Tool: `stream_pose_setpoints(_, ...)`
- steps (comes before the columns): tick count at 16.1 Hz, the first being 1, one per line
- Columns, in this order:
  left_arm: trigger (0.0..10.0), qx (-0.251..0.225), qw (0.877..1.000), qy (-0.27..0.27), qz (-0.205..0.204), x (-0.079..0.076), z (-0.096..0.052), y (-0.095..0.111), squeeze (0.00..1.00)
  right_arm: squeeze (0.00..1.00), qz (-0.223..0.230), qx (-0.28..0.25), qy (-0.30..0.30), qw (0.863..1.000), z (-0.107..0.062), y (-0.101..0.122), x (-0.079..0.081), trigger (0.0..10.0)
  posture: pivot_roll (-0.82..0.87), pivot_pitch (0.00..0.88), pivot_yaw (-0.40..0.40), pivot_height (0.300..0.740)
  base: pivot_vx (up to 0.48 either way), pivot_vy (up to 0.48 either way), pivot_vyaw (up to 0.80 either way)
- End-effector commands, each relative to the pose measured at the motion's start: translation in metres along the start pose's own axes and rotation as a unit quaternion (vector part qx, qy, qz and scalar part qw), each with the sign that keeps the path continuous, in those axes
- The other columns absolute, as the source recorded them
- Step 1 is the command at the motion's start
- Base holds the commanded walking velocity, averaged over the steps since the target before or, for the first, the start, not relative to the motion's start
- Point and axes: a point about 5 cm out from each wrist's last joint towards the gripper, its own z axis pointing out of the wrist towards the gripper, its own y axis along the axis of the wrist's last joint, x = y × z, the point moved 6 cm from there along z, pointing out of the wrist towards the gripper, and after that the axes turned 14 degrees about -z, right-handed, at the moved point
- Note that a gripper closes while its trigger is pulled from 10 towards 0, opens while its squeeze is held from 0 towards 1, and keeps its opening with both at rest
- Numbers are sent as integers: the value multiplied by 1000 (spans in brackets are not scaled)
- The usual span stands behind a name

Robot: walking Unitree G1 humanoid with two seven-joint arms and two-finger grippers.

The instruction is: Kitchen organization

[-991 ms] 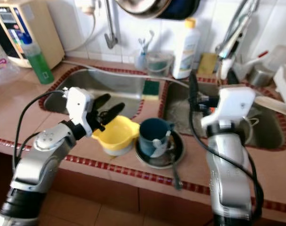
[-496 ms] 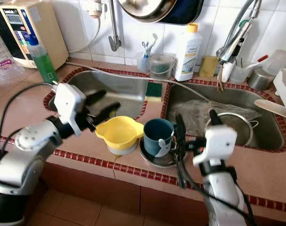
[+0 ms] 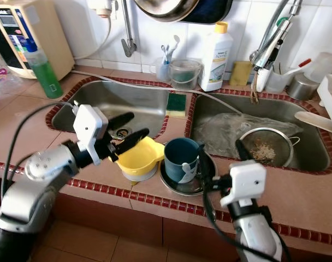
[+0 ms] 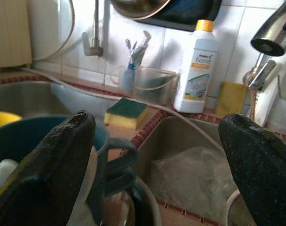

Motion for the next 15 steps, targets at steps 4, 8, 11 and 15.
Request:
stream_pose_setpoints(4,10000,-2,999,33,-13,7,-8,-12,0,0,-19,-13,2,1000,-2,4,1,10000,-212,69,51,740,0,0,0)
stream_pose_setpoints(8,10000,-10,999,32,-27,6,-11,-11,0,0,-41,-36,19,998,-7,10,4,10000,-215,71,48,740,0,0,0)
stream_pose_setpoints(11,10000,-11,999,34,-29,5,-12,-12,0,0,-59,-31,45,997,-19,4,14,10000,-218,75,50,740,0,0,0)
stream_pose_setpoints(15,10000,-12,999,35,-29,6,-13,-13,0,0,-64,-23,52,996,-31,-5,16,10000,-225,76,58,740,0,0,0)
